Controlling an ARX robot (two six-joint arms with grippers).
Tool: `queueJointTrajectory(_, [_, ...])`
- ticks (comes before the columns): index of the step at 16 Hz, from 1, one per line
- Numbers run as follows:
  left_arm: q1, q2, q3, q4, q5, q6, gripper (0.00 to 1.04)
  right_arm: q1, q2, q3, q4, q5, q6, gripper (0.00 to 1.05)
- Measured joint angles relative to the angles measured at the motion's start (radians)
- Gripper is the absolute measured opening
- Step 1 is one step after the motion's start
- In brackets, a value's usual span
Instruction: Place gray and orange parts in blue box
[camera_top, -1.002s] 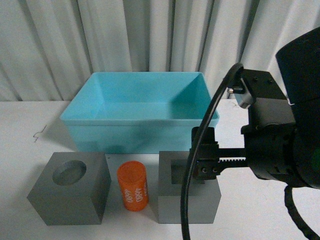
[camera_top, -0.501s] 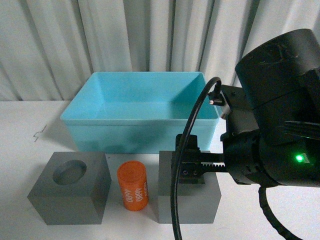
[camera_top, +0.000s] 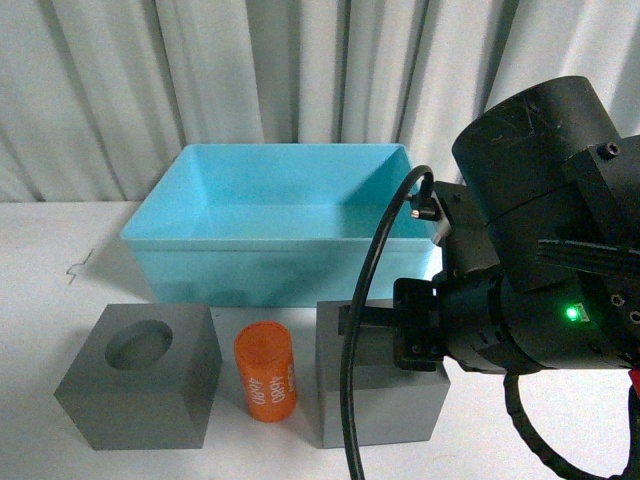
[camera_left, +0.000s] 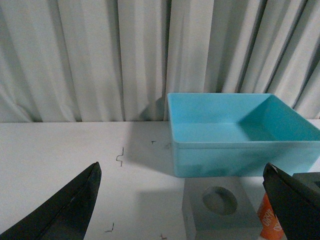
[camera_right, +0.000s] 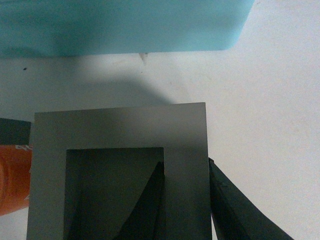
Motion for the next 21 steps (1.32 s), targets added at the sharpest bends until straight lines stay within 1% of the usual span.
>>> queueJointTrajectory(3, [0.000,0.000,0.000,0.000,0.000,0.000,0.98,-0.001,-0.035,-0.033,0.008,0.005,-0.002,0.19])
queueJointTrajectory(5, [0.000,0.000,0.000,0.000,0.000,0.000,0.98,-0.002,-0.140,-0.092,-0.006,0.003,-0.014,0.19])
queueJointTrajectory(6, [0.000,0.000,0.000,0.000,0.000,0.000,0.98,-0.015,-0.252,-0.103,-0.015,-0.032,-0.034,0.19])
queueJointTrajectory(7, [0.000,0.000,0.000,0.000,0.000,0.000,0.98,-0.047,-0.352,-0.082,-0.022,-0.061,-0.070,0.19])
queueJointTrajectory(9, [0.000,0.000,0.000,0.000,0.000,0.000,0.98,-0.138,-0.417,0.065,0.014,-0.075,-0.143,0.19])
queueJointTrajectory(10, [0.000,0.000,0.000,0.000,0.000,0.000,0.98,-0.194,-0.373,0.185,0.062,-0.085,-0.175,0.19])
queueJointTrajectory(11, [0.000,0.000,0.000,0.000,0.000,0.000,0.98,-0.225,-0.304,0.283,0.070,-0.072,-0.213,0.19])
queueJointTrajectory(12, [0.000,0.000,0.000,0.000,0.000,0.000,0.98,-0.240,-0.198,0.378,0.079,-0.109,-0.214,0.19])
queueJointTrajectory(13, [0.000,0.000,0.000,0.000,0.000,0.000,0.98,-0.238,-0.095,0.465,0.065,-0.149,-0.205,0.19])
queueJointTrajectory(14, [0.000,0.000,0.000,0.000,0.000,0.000,0.98,-0.223,0.010,0.565,0.016,-0.174,-0.187,0.18])
queueJointTrajectory(16, [0.000,0.000,0.000,0.000,-0.001,0.000,0.98,-0.176,0.183,0.758,-0.089,-0.166,-0.163,0.18])
queueJointTrajectory(18, [0.000,0.000,0.000,0.000,0.000,0.000,0.98,-0.137,0.320,0.940,-0.184,-0.134,-0.127,0.18])
queueJointTrajectory(20, [0.000,0.000,0.000,0.000,0.000,0.000,0.98,-0.124,0.444,1.096,-0.293,-0.070,-0.087,0.18])
queueJointTrajectory(21, [0.000,0.000,0.000,0.000,0.000,0.000,0.98,-0.125,0.493,1.139,-0.320,-0.060,-0.065,0.18])
